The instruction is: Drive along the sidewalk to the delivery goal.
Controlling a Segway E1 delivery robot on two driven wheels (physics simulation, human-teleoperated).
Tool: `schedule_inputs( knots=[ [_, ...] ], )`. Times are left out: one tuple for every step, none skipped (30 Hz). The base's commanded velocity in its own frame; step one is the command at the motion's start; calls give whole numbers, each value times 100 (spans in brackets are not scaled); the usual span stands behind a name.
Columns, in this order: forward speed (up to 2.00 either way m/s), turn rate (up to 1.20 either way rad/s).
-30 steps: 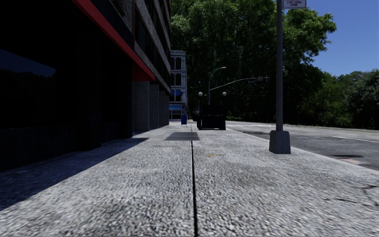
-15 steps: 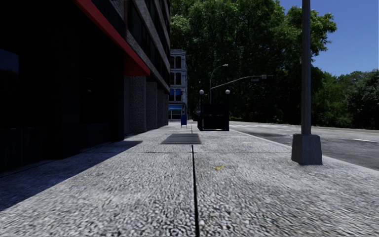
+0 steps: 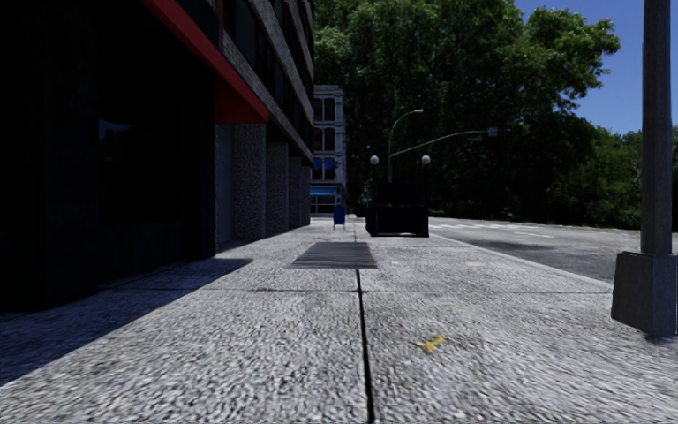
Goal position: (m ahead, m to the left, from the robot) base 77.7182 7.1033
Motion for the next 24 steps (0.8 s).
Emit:
schedule_inputs(
  knots=[
    [200,24],
    [200,24],
    [200,24],
    [200,24],
    [200,24],
    [200,24],
    [200,24],
    [200,24],
    [200,24],
    [200,24],
    [200,24],
    [200,24],
    [200,24],
    [200,24],
    [200,24],
    [200,24],
    [200,24],
    [200,24],
    [200,24],
    [200,24],
    [200,24],
    [200,19],
    [200,16],
    [200,16]
  ],
)
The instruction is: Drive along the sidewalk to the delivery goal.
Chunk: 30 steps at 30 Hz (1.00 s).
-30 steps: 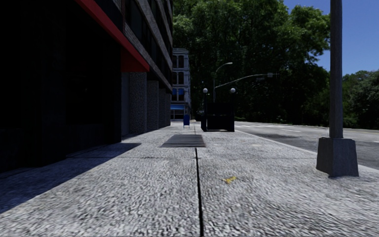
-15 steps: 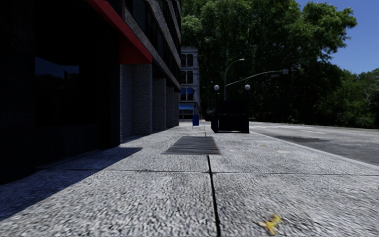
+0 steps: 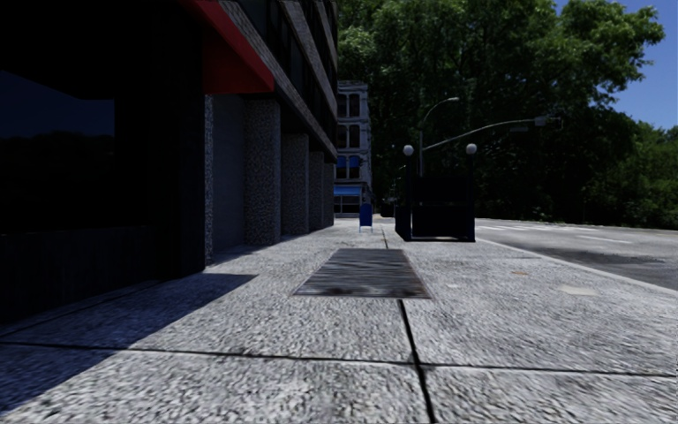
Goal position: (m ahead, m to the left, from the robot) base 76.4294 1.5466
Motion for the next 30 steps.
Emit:
schedule_inputs(
  knots=[
    [200,9],
    [200,0],
    [200,0],
    [200,0],
    [200,0],
    [200,0],
    [200,0],
    [200,0],
    [200,0],
    [200,0],
    [200,0],
    [200,0],
    [200,0],
    [200,0],
    [200,0],
    [200,0],
    [200,0],
    [200,0],
    [200,0],
    [200,0],
    [200,0],
    [200,0],
    [200,0],
    [200,0],
    [200,0],
    [200,0],
    [200,0],
    [200,0],
    [200,0],
    [200,0]
  ],
)
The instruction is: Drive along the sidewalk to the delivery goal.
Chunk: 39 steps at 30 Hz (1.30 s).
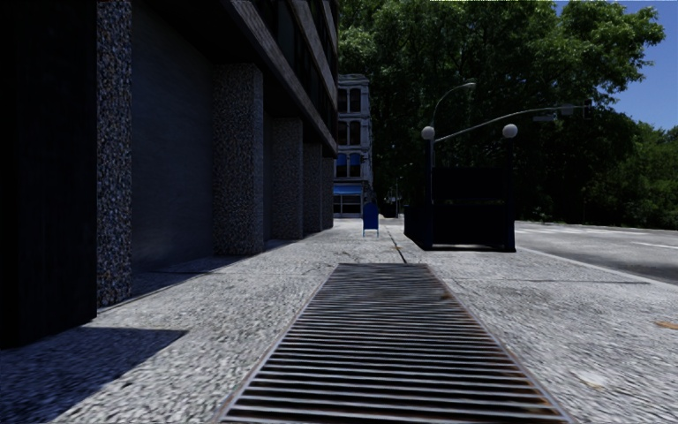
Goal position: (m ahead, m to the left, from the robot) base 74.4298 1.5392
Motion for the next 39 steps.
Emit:
schedule_inputs(
  knots=[
    [200,0],
    [200,0],
    [200,0],
    [200,0],
    [200,0],
    [200,0],
    [200,0],
    [200,0],
    [200,0],
    [200,0],
    [200,0],
    [200,0],
    [200,0],
    [200,0],
    [200,0],
    [200,0],
    [200,0],
    [200,0],
    [200,0],
    [200,0],
    [200,0],
    [200,0],
    [200,0],
    [200,0],
    [200,0],
    [200,0],
    [200,0],
    [200,0],
    [200,0],
    [200,0],
    [200,0],
    [200,0],
    [200,0],
    [200,0],
    [200,0],
    [200,0],
    [200,0],
    [200,0],
    [200,0]
  ],
)
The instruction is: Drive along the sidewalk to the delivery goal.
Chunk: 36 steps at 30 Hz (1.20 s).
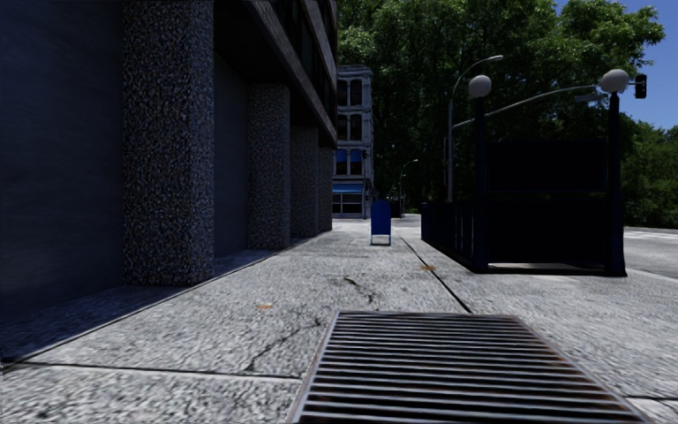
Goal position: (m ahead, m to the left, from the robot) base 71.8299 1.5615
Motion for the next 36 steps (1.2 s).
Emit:
schedule_inputs(
  knots=[
    [200,0],
    [200,0],
    [200,0],
    [200,0],
    [200,0],
    [200,0],
    [200,0],
    [200,0],
    [200,0],
    [200,0],
    [200,0],
    [200,0],
    [200,0],
    [200,0],
    [200,0],
    [200,0],
    [200,0],
    [200,0],
    [200,0],
    [200,0],
    [200,0],
    [200,0],
    [200,0],
    [200,0],
    [200,0],
    [200,0],
    [200,0],
    [200,0],
    [200,0],
    [200,0],
    [200,0],
    [200,0],
    [200,0],
    [200,0],
    [200,0],
    [200,0]
  ],
)
